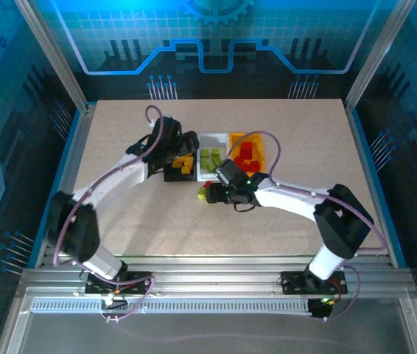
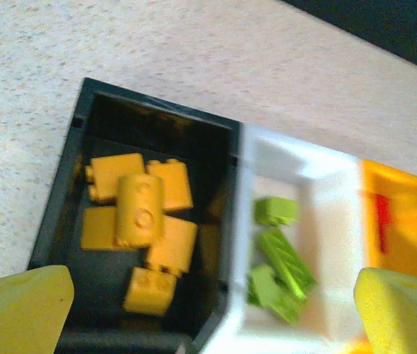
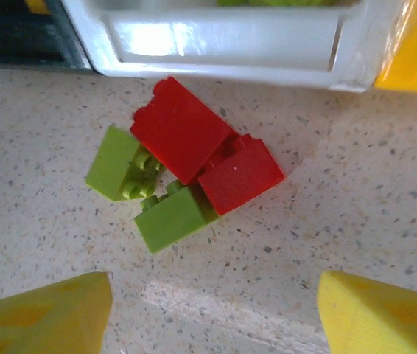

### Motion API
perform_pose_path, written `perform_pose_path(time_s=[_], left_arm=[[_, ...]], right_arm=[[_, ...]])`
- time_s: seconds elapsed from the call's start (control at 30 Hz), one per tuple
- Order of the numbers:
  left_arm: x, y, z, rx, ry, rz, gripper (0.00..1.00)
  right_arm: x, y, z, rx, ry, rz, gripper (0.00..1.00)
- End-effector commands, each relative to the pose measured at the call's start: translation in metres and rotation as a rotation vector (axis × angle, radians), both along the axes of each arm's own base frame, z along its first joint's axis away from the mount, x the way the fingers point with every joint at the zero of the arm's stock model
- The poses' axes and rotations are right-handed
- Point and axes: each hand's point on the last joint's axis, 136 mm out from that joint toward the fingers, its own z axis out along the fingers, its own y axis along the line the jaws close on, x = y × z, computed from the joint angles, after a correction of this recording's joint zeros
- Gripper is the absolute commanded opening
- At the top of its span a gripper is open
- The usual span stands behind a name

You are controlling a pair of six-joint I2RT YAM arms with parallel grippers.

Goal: Sort the legos into containers by color

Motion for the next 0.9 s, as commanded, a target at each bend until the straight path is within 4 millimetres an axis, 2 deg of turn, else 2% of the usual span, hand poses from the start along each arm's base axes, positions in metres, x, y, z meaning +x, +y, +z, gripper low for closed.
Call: perform_pose_path(time_s=[0.0, 0.13, 0.27, 0.47, 0.63, 0.87], left_arm=[[-0.030, -0.013, -0.003, -0.049, -0.013, -0.042, 0.99], [-0.061, -0.007, -0.020, -0.051, 0.016, -0.050, 0.99], [-0.078, -0.001, -0.034, -0.064, 0.037, -0.048, 0.99], [-0.086, 0.002, -0.046, -0.057, 0.061, -0.050, 0.99], [-0.087, 0.004, -0.050, -0.055, 0.064, -0.043, 0.99], [-0.087, 0.003, -0.050, -0.061, 0.066, -0.045, 0.99]], right_arm=[[0.019, 0.011, 0.006, 0.046, -0.013, -0.137, 0.71], [0.028, 0.016, -0.001, 0.060, 0.010, -0.193, 0.68], [0.031, 0.017, -0.013, 0.050, 0.056, -0.223, 0.67], [0.019, 0.020, -0.032, 0.028, 0.122, -0.208, 0.59], [0.009, 0.011, -0.045, -0.016, 0.157, -0.210, 0.52], [0.001, -0.004, -0.047, -0.035, 0.170, -0.209, 0.36]])
